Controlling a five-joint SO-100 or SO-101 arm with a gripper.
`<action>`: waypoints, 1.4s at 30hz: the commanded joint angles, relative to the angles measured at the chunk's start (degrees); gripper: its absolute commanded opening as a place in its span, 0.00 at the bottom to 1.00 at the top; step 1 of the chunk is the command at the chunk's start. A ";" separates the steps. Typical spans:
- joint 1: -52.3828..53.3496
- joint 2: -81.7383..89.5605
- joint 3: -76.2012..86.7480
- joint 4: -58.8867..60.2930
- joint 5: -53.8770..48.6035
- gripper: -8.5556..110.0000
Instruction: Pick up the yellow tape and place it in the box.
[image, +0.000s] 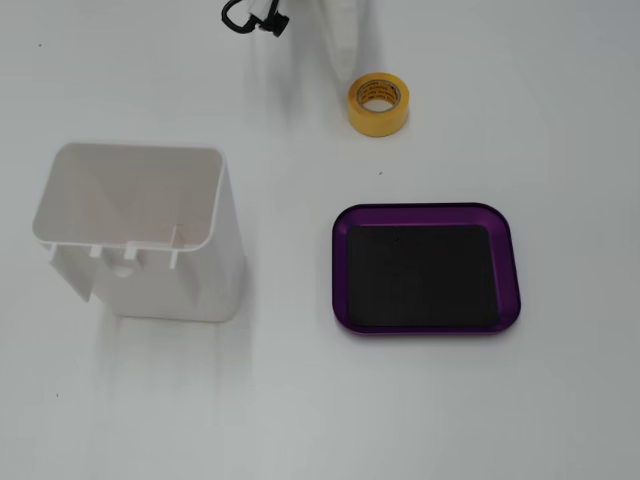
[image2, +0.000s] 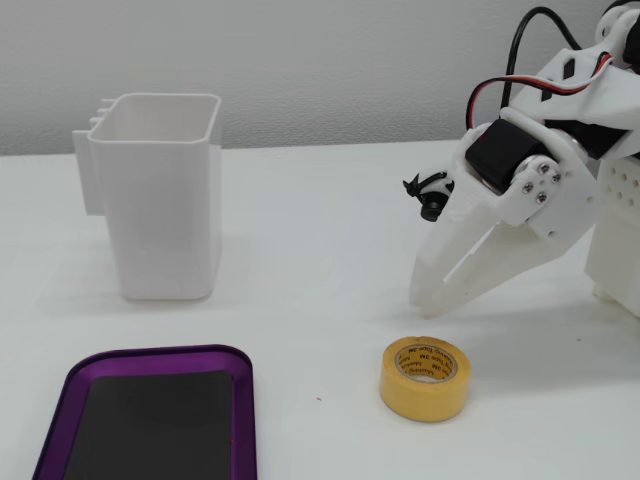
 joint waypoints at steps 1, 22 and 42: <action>0.53 3.25 -6.86 1.76 -3.52 0.07; -4.31 -53.26 -40.87 10.63 -7.38 0.17; -7.38 -64.86 -41.04 3.52 -6.86 0.17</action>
